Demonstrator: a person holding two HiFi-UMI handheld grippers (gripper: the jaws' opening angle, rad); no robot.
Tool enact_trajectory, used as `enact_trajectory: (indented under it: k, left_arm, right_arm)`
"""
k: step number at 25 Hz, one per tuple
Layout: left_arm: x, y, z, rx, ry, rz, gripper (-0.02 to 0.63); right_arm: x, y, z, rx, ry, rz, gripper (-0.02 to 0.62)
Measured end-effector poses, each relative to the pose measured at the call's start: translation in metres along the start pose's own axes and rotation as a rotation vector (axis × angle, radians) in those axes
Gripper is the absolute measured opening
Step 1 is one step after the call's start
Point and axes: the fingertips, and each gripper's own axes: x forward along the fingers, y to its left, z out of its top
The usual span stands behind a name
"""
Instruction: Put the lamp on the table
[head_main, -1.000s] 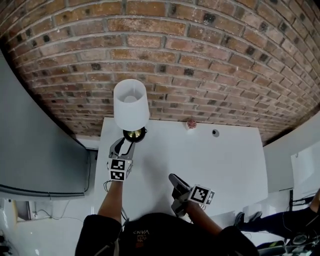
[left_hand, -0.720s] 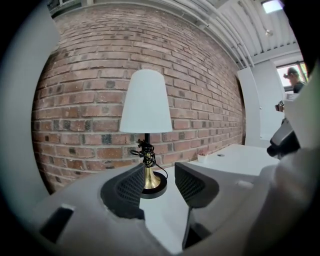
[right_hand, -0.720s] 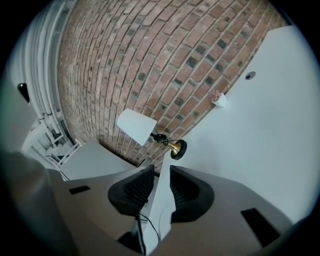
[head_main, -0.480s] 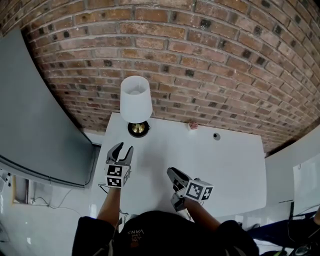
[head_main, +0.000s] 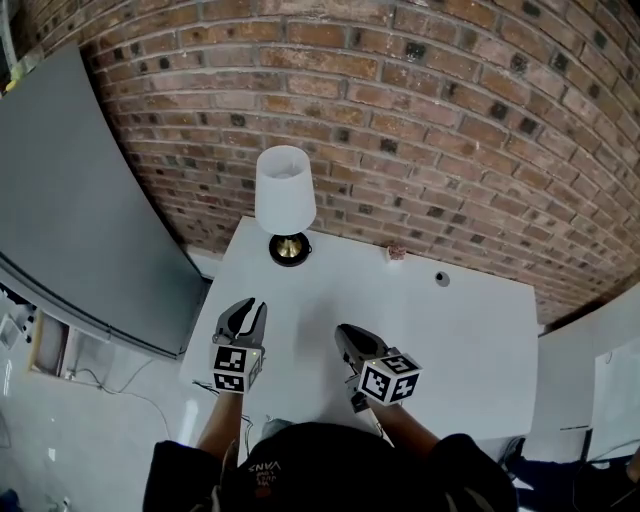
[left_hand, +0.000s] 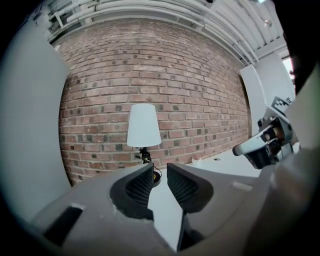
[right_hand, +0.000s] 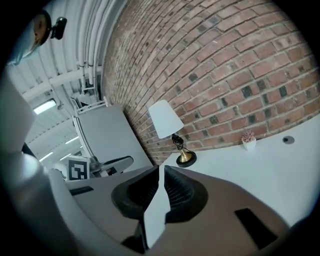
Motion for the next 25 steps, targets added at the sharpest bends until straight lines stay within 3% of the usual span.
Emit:
enact_trajectory:
  k: [10, 25]
  left_arm:
    - [-0.045, -0.035, -0.01, -0.012, 0.022, 0.072, 0.011]
    - [-0.083, -0.081, -0.016, -0.051, 0.044, 0.104, 0.009]
  right_arm:
    - [-0.013, 0.006, -0.004, -0.114, 0.023, 0.072, 0.0]
    - [-0.03, -0.004, -0.026, -0.234, 0.1, 0.091, -0.002]
